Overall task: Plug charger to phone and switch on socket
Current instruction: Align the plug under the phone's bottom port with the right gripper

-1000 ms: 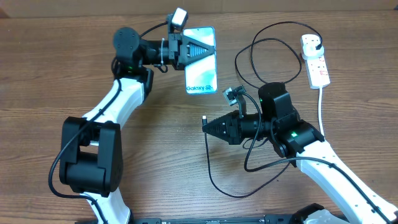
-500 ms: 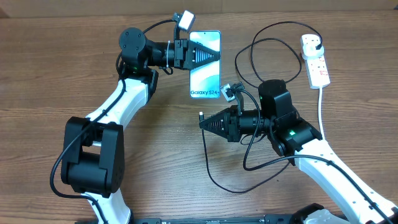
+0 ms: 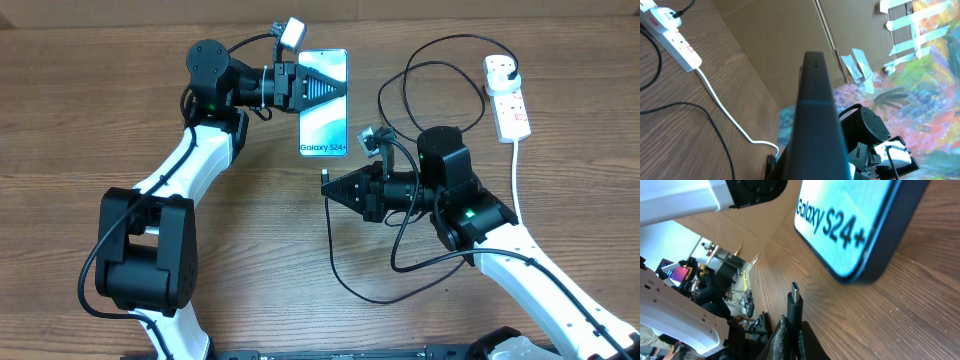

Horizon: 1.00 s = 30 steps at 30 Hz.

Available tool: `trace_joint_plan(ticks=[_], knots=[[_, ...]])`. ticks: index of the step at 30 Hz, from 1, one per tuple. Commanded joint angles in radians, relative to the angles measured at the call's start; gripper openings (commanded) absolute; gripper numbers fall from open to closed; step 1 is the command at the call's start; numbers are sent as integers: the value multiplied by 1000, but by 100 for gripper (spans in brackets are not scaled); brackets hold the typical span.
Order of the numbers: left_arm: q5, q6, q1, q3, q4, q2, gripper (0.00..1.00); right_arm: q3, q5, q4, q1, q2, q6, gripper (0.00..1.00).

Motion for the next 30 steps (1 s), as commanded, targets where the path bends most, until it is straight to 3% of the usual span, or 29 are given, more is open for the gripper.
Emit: trace_joint_plan(ticks=[1, 30], knots=[[15, 26, -3, 18, 4, -36, 4, 0, 13, 23, -2, -3, 18, 4], [76, 26, -21, 17, -11, -36, 4, 0, 42, 43, -2, 37, 83, 4]])
